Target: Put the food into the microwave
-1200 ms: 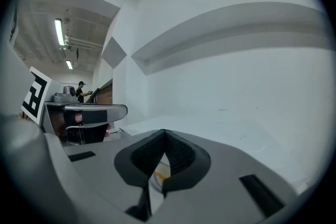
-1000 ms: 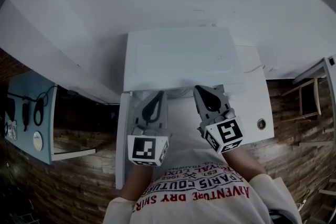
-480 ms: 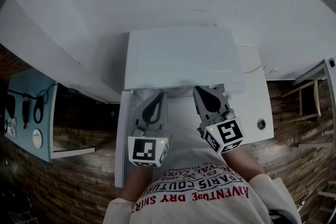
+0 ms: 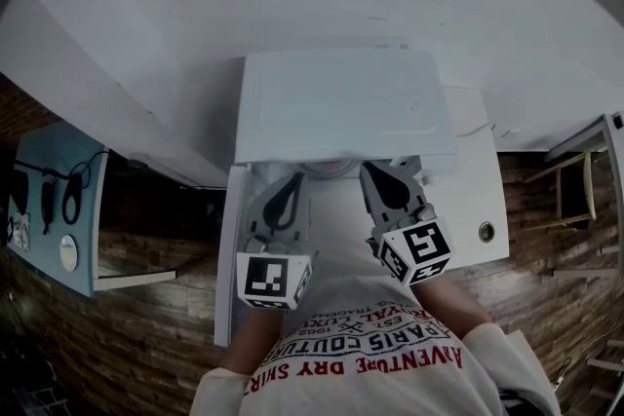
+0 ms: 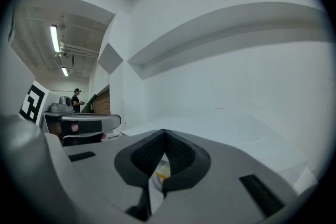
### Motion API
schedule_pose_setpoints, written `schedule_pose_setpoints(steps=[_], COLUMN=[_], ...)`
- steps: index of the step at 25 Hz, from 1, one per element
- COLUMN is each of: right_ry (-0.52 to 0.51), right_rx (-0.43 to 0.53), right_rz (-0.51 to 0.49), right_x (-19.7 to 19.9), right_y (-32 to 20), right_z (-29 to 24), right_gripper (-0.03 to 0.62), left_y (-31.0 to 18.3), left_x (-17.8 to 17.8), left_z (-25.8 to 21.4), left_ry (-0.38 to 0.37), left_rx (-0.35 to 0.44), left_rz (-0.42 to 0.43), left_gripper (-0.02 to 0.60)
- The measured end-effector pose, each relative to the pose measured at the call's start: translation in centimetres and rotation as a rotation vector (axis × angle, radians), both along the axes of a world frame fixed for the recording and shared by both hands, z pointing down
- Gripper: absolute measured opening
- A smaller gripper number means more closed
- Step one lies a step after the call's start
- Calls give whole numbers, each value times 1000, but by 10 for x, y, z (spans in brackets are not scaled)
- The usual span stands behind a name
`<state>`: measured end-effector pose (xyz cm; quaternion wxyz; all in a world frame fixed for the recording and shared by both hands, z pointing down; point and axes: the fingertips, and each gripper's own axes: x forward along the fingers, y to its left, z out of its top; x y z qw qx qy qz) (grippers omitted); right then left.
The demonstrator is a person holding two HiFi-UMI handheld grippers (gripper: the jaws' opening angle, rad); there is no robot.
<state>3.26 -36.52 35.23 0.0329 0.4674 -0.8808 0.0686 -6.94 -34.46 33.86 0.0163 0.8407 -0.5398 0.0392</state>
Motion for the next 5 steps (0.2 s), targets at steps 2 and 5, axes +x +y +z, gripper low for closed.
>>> schedule_pose_setpoints(steps=[2,5], right_ry=[0,0], right_rx=[-6,-11], right_rz=[1,4], right_x=[-1,-2], right_y=[0,-1], right_z=[1,2], right_gripper=[11,11], left_y=[0,0], left_x=[-1,-3], left_z=[0,0], left_ry=[-2,1], left_rx=[-1,-3], left_rz=[3,4], left_gripper=[8,8])
